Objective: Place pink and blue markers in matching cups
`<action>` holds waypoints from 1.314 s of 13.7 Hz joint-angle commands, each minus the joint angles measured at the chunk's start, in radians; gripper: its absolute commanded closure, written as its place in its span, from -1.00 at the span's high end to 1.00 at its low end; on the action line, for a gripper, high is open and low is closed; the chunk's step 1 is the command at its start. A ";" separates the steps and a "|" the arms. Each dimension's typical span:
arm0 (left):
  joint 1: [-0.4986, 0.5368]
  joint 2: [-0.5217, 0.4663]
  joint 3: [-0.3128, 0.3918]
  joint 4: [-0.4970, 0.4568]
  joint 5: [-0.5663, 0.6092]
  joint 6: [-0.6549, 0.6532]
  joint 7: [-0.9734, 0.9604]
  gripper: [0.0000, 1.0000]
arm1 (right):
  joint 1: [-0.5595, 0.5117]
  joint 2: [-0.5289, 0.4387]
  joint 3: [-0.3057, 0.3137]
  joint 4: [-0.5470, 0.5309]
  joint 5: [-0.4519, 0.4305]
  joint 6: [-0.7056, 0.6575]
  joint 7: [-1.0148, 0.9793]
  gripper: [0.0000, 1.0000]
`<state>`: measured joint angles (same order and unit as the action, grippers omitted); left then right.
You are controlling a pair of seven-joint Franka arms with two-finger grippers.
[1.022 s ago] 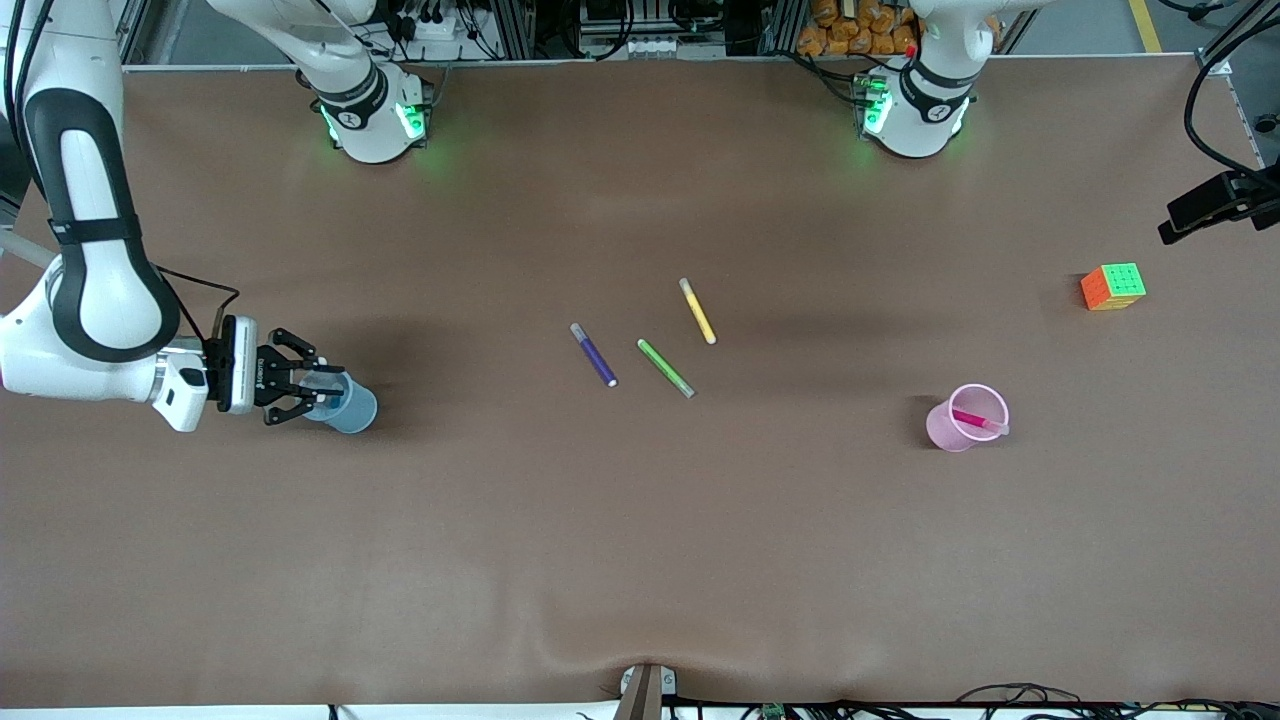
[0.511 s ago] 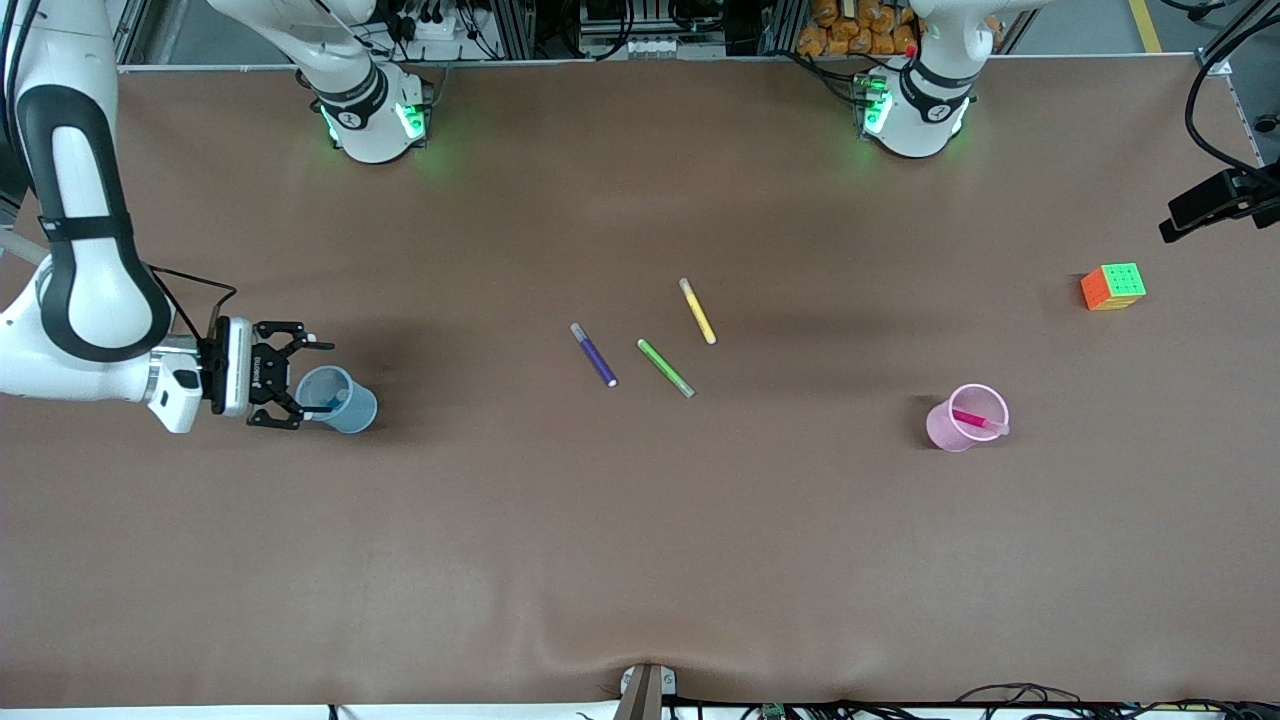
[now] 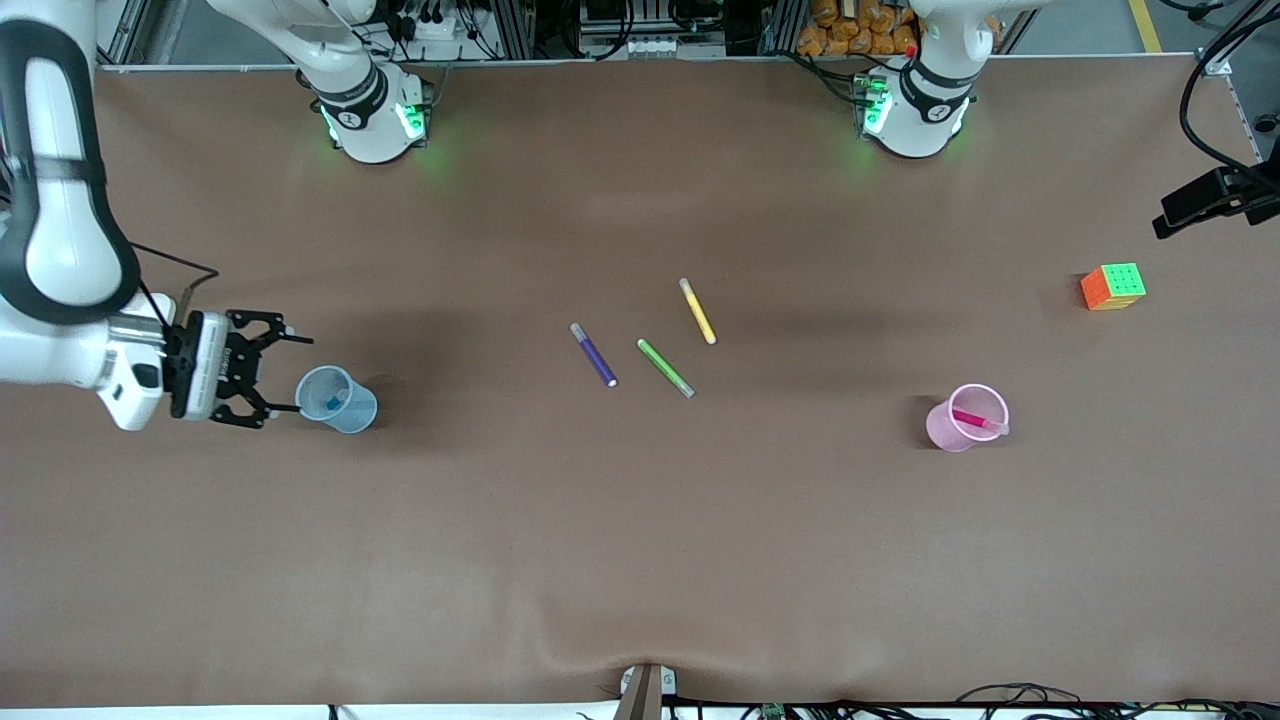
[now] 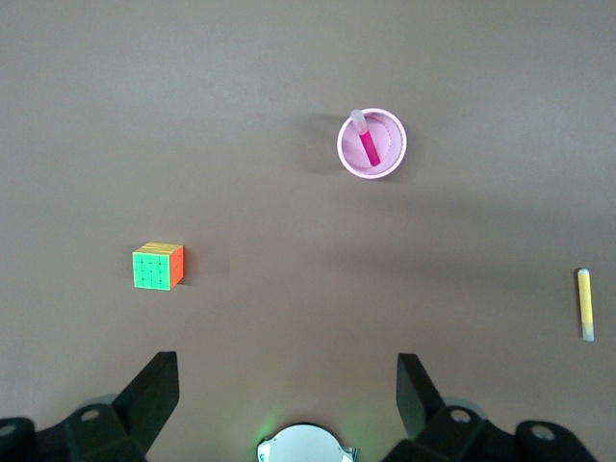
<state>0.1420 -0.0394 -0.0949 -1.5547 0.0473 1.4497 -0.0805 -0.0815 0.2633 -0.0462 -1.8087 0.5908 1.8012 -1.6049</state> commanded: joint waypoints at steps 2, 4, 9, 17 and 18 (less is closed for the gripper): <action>0.001 -0.023 -0.011 -0.015 -0.021 -0.009 0.019 1.00 | 0.002 -0.065 0.002 0.090 -0.116 -0.103 0.215 1.00; 0.001 -0.022 -0.048 -0.012 -0.030 -0.009 0.016 1.00 | 0.002 -0.108 0.003 0.121 -0.179 -0.132 0.359 1.00; -0.002 -0.017 -0.074 -0.010 -0.035 -0.008 0.013 1.00 | 0.083 -0.226 -0.001 0.150 -0.348 -0.163 0.751 1.00; -0.136 -0.028 0.011 -0.018 -0.041 -0.009 -0.036 1.00 | 0.075 -0.311 -0.004 0.167 -0.551 -0.218 1.259 1.00; -0.137 -0.028 0.020 -0.018 -0.041 -0.011 -0.035 1.00 | 0.069 -0.314 -0.004 0.169 -0.555 -0.221 1.292 1.00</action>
<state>0.0150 -0.0397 -0.0987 -1.5559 0.0231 1.4494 -0.1086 0.0043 -0.0307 -0.0591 -1.6390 0.0645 1.5969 -0.3894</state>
